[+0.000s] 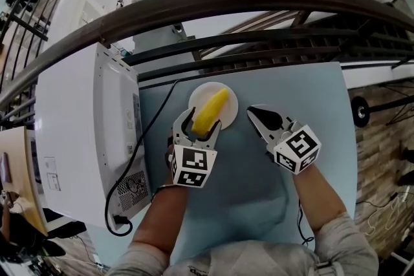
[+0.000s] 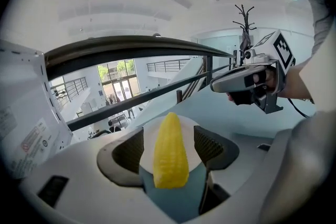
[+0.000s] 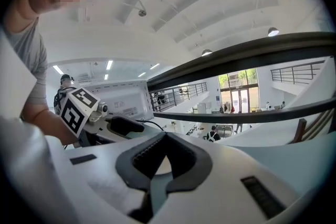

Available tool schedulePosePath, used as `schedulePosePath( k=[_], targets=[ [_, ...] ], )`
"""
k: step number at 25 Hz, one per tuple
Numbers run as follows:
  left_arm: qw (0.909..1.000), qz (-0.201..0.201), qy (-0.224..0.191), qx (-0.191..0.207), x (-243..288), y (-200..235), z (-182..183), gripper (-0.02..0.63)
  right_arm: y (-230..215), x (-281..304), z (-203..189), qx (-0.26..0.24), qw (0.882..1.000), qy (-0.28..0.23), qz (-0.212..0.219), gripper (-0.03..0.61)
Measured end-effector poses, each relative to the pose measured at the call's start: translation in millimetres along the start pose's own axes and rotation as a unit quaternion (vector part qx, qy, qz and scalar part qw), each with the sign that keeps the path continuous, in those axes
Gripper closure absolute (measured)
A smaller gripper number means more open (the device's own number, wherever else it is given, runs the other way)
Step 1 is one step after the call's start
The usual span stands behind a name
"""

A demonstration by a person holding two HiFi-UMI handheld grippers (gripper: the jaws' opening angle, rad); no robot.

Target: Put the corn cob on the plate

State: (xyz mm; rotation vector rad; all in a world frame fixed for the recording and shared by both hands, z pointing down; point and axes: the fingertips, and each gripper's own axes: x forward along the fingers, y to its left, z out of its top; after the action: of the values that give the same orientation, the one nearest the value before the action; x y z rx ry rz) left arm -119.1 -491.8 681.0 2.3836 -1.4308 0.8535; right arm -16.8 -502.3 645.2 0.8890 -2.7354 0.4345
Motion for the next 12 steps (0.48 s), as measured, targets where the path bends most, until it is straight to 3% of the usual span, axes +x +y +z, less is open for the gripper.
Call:
schedulePosePath(
  k=[12],
  targets=[
    [0.9981,-0.026,-0.04,-0.038,-83.0,-23.3,23.7,0.342,35.6,-52.6,32.0,0.008,0.999,0.002,-0.032,0.561]
  ],
)
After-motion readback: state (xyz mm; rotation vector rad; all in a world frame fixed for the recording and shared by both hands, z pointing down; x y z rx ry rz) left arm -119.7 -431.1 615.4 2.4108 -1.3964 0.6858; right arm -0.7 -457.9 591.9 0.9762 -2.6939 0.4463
